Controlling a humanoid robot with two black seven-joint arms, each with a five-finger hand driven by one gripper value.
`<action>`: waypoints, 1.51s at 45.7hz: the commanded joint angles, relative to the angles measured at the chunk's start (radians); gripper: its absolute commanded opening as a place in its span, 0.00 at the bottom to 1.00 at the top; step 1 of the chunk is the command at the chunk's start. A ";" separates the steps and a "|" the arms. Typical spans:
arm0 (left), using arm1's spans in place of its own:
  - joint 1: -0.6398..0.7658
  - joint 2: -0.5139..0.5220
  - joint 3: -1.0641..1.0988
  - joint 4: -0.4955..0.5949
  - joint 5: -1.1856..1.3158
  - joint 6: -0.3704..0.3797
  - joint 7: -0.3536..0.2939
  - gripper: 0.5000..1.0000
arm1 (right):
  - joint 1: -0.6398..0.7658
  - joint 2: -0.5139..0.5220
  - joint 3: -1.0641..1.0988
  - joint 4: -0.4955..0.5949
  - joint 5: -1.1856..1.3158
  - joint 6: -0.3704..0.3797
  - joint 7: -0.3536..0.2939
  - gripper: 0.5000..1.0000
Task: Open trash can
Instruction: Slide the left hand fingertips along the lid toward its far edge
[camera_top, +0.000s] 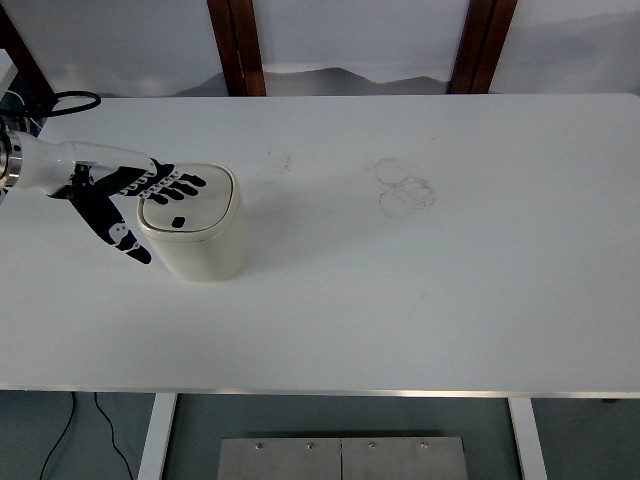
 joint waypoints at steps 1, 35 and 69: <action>-0.008 -0.004 0.000 0.000 0.002 0.000 0.041 1.00 | 0.000 0.000 0.000 0.000 0.000 0.000 0.000 0.99; -0.011 -0.048 0.000 -0.003 0.008 0.000 0.069 1.00 | 0.000 0.000 0.000 0.000 0.000 0.000 0.000 0.99; -0.031 -0.060 0.025 -0.014 -0.004 0.000 0.092 1.00 | 0.000 0.000 0.000 0.000 0.000 0.000 0.000 0.99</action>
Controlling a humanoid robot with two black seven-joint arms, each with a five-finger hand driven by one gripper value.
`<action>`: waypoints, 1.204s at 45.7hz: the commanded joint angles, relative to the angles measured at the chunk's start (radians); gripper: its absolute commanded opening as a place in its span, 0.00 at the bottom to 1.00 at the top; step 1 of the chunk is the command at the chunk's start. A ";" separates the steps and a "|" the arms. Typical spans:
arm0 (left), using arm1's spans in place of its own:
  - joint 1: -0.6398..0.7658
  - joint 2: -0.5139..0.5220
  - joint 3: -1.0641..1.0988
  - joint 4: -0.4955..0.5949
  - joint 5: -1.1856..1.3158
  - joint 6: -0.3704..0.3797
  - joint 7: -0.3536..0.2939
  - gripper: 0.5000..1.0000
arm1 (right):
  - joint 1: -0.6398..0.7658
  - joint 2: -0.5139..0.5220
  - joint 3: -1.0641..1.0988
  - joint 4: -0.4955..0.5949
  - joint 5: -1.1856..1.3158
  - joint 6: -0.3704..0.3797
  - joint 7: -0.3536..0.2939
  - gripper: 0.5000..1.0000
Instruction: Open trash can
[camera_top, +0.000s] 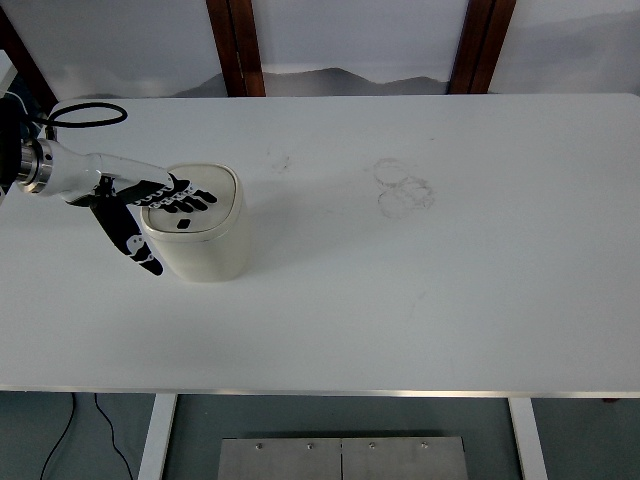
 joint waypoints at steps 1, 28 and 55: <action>-0.020 -0.002 -0.001 0.001 -0.006 -0.001 -0.001 1.00 | 0.000 0.000 0.000 0.000 0.000 0.000 0.000 0.99; -0.092 -0.015 -0.007 0.087 -0.165 -0.001 -0.002 1.00 | 0.000 0.000 0.000 -0.002 0.000 0.000 0.000 0.99; -0.075 -0.038 -0.035 0.372 -0.664 -0.001 -0.071 1.00 | 0.000 0.000 0.000 0.000 0.000 0.000 0.000 0.99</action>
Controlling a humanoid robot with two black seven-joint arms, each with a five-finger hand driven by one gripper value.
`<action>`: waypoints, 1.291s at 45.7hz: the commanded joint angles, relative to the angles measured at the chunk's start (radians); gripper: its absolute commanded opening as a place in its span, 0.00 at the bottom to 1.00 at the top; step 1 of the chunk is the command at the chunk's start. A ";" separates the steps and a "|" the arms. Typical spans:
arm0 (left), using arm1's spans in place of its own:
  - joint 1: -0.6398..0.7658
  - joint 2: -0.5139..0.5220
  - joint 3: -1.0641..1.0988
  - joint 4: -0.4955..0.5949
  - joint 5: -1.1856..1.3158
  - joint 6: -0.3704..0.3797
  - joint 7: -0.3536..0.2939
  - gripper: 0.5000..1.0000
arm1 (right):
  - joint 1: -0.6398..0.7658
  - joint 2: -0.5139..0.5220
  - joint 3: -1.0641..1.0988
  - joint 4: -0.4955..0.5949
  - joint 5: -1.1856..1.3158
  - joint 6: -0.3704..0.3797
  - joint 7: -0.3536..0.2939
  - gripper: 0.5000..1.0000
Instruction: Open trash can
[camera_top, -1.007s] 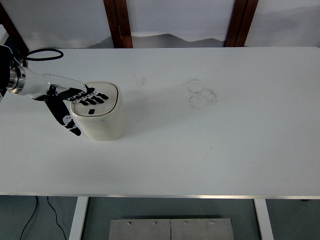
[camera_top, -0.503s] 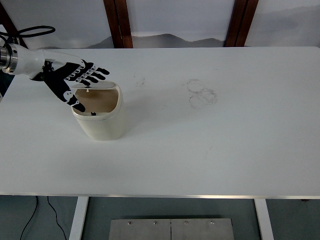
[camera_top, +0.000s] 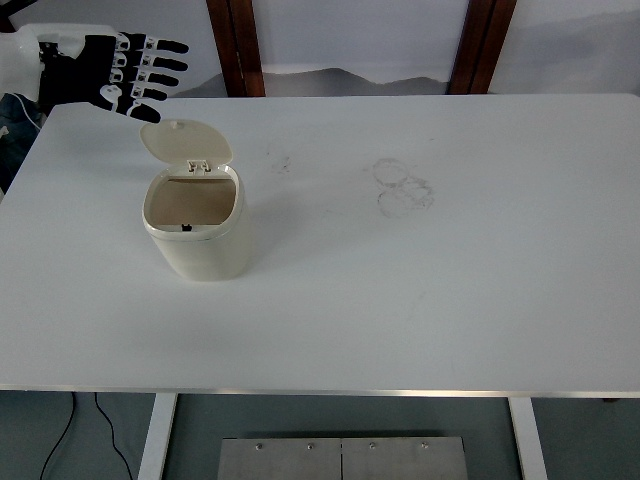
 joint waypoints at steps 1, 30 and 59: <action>0.019 -0.002 -0.002 0.040 -0.070 0.000 -0.054 1.00 | 0.000 0.000 0.000 0.000 0.000 0.000 -0.001 0.99; 0.424 -0.057 -0.356 0.214 -0.240 0.180 -0.265 1.00 | 0.000 0.000 0.000 0.000 0.000 0.000 -0.001 0.99; 0.700 -0.252 -0.689 0.534 -0.289 0.054 -0.292 1.00 | 0.000 0.000 0.000 0.000 0.000 0.000 -0.001 0.99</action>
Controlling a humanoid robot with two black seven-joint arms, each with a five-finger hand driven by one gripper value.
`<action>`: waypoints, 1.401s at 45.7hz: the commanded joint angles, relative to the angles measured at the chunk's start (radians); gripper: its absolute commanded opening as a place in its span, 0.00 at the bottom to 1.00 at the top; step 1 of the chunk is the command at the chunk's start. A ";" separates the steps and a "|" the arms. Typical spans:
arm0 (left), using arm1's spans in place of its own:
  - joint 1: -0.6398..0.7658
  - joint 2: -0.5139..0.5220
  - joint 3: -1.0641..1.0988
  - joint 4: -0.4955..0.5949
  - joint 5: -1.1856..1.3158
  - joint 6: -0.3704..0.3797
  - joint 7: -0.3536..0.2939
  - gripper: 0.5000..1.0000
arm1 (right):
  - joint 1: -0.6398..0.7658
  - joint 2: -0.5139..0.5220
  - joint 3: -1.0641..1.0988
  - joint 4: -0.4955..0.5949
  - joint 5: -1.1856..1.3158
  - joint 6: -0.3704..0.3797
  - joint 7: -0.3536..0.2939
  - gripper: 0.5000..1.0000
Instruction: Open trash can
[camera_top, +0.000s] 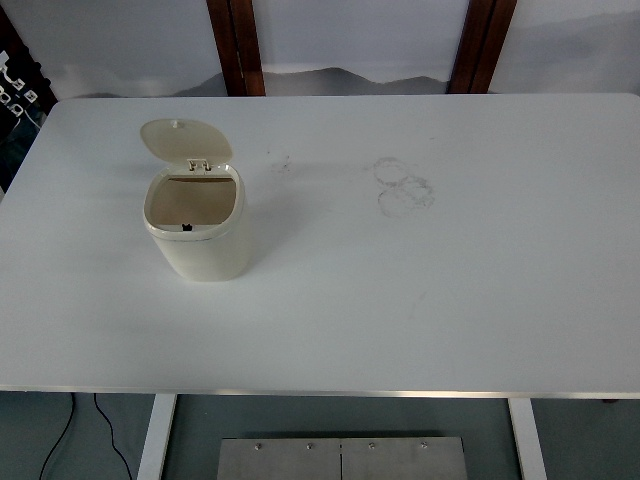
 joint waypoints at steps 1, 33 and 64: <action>0.023 -0.037 -0.013 0.057 -0.013 -0.037 0.002 1.00 | 0.000 0.000 0.000 0.000 0.000 0.000 0.001 0.99; 0.099 -0.120 -0.054 0.150 -0.014 -0.083 -0.045 1.00 | 0.000 0.000 0.000 0.000 0.000 0.000 0.001 0.99; 0.102 -0.117 -0.054 0.147 -0.011 -0.083 -0.047 1.00 | 0.000 0.000 0.000 0.000 0.000 0.000 0.000 0.99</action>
